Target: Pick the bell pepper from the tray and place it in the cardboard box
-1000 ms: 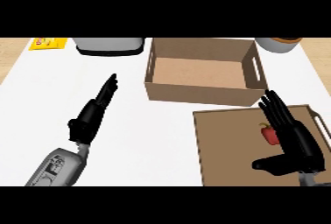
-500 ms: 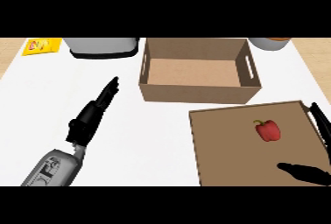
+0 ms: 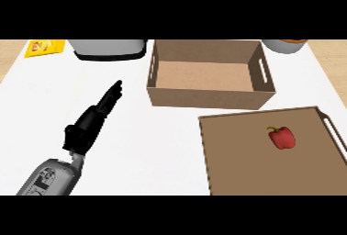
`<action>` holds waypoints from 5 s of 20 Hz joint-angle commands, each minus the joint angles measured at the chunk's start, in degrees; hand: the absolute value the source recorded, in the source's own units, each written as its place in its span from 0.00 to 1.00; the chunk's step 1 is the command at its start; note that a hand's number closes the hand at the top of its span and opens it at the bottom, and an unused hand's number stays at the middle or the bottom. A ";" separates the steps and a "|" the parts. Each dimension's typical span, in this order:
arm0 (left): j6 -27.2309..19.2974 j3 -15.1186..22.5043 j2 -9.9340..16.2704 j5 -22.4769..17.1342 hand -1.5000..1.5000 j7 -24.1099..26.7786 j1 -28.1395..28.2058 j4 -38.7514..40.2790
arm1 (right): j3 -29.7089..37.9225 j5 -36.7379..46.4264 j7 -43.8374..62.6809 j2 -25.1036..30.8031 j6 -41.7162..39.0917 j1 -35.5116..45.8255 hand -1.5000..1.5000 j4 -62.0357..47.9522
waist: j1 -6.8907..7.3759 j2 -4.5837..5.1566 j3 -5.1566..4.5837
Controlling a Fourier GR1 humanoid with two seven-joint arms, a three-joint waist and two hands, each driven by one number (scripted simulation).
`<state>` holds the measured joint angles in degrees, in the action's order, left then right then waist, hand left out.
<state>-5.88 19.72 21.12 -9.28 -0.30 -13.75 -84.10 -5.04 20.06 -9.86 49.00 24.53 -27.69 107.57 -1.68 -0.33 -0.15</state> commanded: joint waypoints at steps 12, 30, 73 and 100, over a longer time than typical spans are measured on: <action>3.10 -1.96 -3.22 3.72 0.50 -2.09 0.84 -2.14 | -0.23 -0.77 24.78 -1.86 -20.32 3.48 0.00 16.41 | 1.47 0.31 0.13; 7.74 -7.08 -8.03 8.65 0.50 -8.17 1.01 -6.62 | -1.70 12.86 19.47 -17.60 -25.86 16.94 0.00 -3.85 | 1.50 0.28 0.16; 14.56 -13.45 -15.59 17.08 0.50 -5.58 1.77 -4.09 | 5.39 33.07 5.33 -27.68 -25.69 30.24 1.00 -32.84 | 1.70 0.33 0.17; 15.23 -13.84 -15.92 17.20 0.50 -6.97 2.54 -6.65 | -38.35 49.28 58.14 -48.98 -42.82 53.66 1.00 6.65 | 1.98 0.06 0.14</action>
<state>9.90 5.25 5.79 7.39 -5.66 -11.36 -88.91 -41.73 72.18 43.34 0.34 -15.33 21.92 106.60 0.19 -0.23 -0.08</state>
